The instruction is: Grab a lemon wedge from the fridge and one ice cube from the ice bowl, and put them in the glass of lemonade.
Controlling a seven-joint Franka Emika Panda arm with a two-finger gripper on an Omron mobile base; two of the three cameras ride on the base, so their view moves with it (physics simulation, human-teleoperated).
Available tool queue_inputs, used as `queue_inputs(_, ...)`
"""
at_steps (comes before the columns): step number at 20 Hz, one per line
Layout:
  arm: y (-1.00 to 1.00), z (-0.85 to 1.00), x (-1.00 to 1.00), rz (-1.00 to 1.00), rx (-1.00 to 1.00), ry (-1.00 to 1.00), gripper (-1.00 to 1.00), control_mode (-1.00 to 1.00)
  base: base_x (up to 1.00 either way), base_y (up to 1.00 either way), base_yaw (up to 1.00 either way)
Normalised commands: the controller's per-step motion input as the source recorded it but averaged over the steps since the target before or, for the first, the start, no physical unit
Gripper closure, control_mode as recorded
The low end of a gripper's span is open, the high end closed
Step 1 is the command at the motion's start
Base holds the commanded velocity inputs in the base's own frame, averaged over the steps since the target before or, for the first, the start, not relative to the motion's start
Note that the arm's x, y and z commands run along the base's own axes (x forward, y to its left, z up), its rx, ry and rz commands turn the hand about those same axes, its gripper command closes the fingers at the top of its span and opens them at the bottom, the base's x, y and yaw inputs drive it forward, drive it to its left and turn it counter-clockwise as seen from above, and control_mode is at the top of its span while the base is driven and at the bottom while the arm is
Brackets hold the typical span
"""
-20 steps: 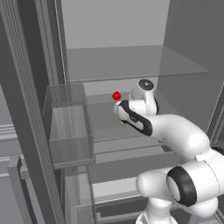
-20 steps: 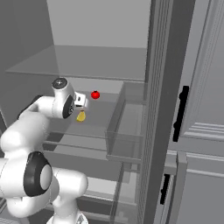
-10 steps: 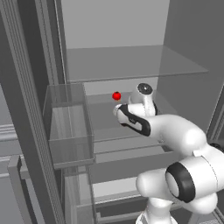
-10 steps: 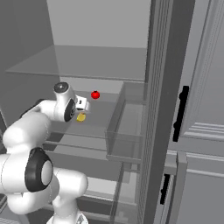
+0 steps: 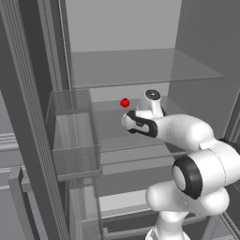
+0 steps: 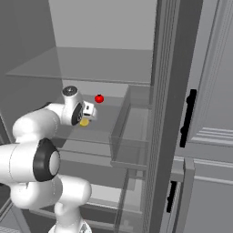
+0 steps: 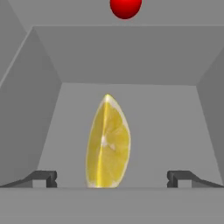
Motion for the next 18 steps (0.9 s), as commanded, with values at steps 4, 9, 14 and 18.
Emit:
queue_inputs(4, 0.0, -0.27, 0.24, 0.0, 0.0, 0.02, -1.0, -1.0, 0.0, 0.0, 0.0)
queue_inputs(9, 0.0, -0.03, 0.38, 0.0, 0.0, 0.0, -1.0, -1.0, 0.0, 0.0, 0.0)
queue_inputs(14, 0.0, -0.02, 0.19, 0.0, 0.0, 0.0, -1.0, -1.0, 0.0, 0.0, 0.0)
queue_inputs(18, 0.0, -0.33, 0.0, 0.0, 0.0, 0.0, -1.0, -1.0, 0.0, 0.0, 0.0)
